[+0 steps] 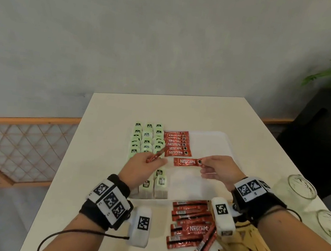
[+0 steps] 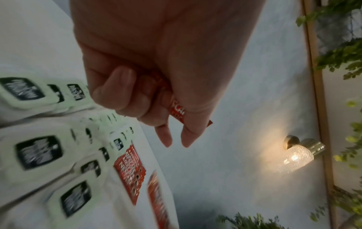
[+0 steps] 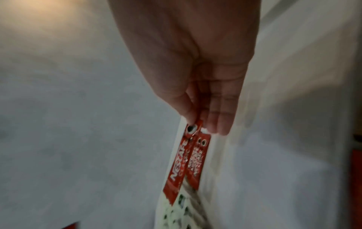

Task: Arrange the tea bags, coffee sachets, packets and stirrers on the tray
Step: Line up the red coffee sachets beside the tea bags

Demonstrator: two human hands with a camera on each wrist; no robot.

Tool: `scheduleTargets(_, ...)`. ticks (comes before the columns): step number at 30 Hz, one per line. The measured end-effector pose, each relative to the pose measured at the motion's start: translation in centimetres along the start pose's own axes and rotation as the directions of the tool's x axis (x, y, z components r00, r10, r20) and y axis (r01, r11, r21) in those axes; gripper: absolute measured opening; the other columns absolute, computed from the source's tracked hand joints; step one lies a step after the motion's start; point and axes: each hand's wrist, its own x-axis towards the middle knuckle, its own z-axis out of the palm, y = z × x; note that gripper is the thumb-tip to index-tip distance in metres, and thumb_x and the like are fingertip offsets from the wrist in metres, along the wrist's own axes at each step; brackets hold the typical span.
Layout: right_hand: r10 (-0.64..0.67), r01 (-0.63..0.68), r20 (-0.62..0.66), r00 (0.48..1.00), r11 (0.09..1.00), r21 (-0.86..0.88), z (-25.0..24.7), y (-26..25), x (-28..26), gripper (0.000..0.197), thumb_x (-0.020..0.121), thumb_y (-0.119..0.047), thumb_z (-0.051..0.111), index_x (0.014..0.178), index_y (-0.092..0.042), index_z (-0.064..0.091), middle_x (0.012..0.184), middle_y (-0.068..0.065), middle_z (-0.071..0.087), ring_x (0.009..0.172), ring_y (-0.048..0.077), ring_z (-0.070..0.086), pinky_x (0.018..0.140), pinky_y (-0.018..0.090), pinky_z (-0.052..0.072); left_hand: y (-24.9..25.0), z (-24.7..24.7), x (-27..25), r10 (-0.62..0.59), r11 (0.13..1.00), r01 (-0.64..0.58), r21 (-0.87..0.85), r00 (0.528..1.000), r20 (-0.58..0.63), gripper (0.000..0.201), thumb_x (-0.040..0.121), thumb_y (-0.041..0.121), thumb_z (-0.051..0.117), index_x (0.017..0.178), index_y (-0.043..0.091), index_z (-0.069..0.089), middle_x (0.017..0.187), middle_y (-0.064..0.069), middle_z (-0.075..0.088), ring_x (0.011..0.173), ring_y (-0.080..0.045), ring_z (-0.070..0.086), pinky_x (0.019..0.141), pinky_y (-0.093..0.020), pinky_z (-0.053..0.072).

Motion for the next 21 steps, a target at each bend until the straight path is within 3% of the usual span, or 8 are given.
scheduleTargets(3,0.080,-0.095,-0.122,0.989,0.988,-0.122,0.3,0.6,2.7,0.005,0.090,-0.003,0.063,0.089,0.001,0.067,0.076,0.015,0.065,0.057,0.022,0.061,0.057,0.035,0.059,-0.1,-1.6,1.1,-0.027,0.997,0.020,-0.079,0.996,-0.082,0.035,0.090,0.042,0.064,0.071,0.016,0.047,0.055,0.009,0.033,0.049,-0.011,0.031,0.052,-0.026,0.029)
scheduleTargets(6,-0.026,-0.055,-0.189,0.982,0.910,-0.410,1.5,1.1,4.4,0.014,0.091,-0.011,0.061,0.079,-0.012,0.066,0.071,0.002,0.064,0.057,0.019,0.062,0.070,0.036,0.058,-0.2,-2.3,1.7,-0.031,0.991,0.015,-0.134,0.992,-0.120,0.035,0.090,0.044,0.061,0.077,0.013,0.051,0.064,0.001,0.037,0.058,-0.016,0.035,0.059,-0.031,0.033)
scheduleTargets(9,-0.134,0.002,-0.188,0.973,0.818,-0.576,3.3,0.8,4.9,0.009,0.093,-0.017,0.061,0.086,-0.014,0.066,0.080,-0.001,0.066,0.061,0.023,0.067,0.070,0.035,0.058,-0.1,-2.3,2.3,-0.129,0.977,0.103,-0.186,0.982,-0.137,0.041,0.099,0.047,0.039,0.096,0.013,0.062,0.079,-0.001,0.050,0.063,-0.015,0.043,0.058,-0.030,0.035)
scheduleTargets(12,-0.173,0.017,-0.221,0.960,0.822,-0.569,4.5,0.9,5.4,0.008,0.092,-0.017,0.064,0.096,-0.013,0.058,0.093,0.005,0.062,0.073,0.031,0.068,0.067,0.040,0.059,-0.4,-2.1,3.1,-0.236,0.907,0.174,-0.383,0.964,-0.123,0.048,0.100,0.036,0.023,0.094,0.014,0.065,0.068,0.002,0.040,0.053,-0.012,0.028,0.050,-0.027,0.023)
scheduleTargets(16,-0.172,0.006,-0.252,0.952,0.837,-0.547,5.0,1.2,6.0,0.015,0.090,-0.017,0.065,0.099,-0.013,0.053,0.097,0.007,0.062,0.086,0.031,0.066,0.079,0.048,0.056,-1.1,-1.9,2.9,-0.249,0.883,0.176,-0.434,0.961,-0.117,0.045,0.098,0.027,0.026,0.085,0.012,0.066,0.065,0.003,0.036,0.051,-0.011,0.025,0.050,-0.028,0.021)
scheduleTargets(21,-0.174,0.006,-0.260,0.950,0.842,-0.540,5.4,0.8,6.1,0.015,0.091,-0.018,0.064,0.100,-0.012,0.054,0.094,0.007,0.061,0.077,0.034,0.068,0.076,0.046,0.057,-0.9,-1.7,2.9,-0.294,0.857,0.227,-0.463,0.953,-0.077,0.042,0.099,0.024,0.030,0.082,0.013,0.066,0.066,0.004,0.039,0.051,-0.010,0.029,0.046,-0.022,0.028)
